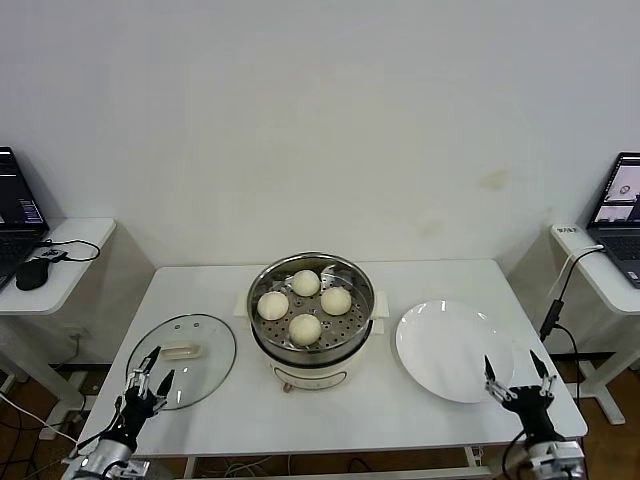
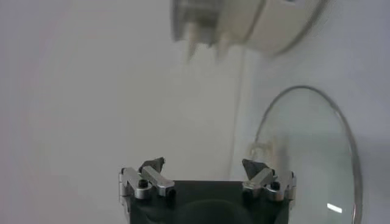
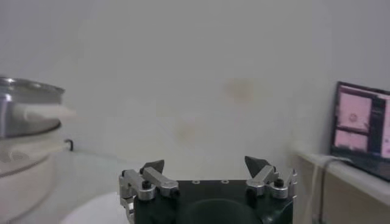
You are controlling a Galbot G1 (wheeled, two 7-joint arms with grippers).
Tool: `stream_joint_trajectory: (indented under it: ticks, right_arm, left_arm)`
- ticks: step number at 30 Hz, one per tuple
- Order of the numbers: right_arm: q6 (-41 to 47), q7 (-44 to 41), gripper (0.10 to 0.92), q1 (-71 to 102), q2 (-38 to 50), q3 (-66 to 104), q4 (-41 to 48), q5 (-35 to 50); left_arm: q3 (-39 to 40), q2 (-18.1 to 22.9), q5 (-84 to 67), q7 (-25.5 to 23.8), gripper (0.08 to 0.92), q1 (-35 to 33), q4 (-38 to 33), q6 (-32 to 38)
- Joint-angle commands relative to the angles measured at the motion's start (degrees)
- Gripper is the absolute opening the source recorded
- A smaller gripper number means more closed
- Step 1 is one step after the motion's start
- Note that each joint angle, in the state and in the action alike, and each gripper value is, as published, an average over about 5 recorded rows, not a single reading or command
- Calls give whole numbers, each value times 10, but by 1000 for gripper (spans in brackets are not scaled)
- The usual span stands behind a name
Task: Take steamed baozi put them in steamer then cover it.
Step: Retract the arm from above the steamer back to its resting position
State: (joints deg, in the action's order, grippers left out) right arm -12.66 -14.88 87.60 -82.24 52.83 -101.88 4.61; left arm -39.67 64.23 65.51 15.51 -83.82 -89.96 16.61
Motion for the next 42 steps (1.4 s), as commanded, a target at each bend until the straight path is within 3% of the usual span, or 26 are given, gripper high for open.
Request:
stream_joint_trajectory:
  ticks: [1,18,42]
  right_arm:
    - [-11,-2,822,22,-21,22,8,-11]
    - [-12,-3,823,24,-37,17,21,-20]
    - [-20,-5,823,29,-46,3,33,-39]
  left_arm:
    - [24,-16,74,-4,823,91,81,3]
    - [50,-16,76,-2,823,171,181,0]
    - [73,-17,38,-20,823,205,206,-12]
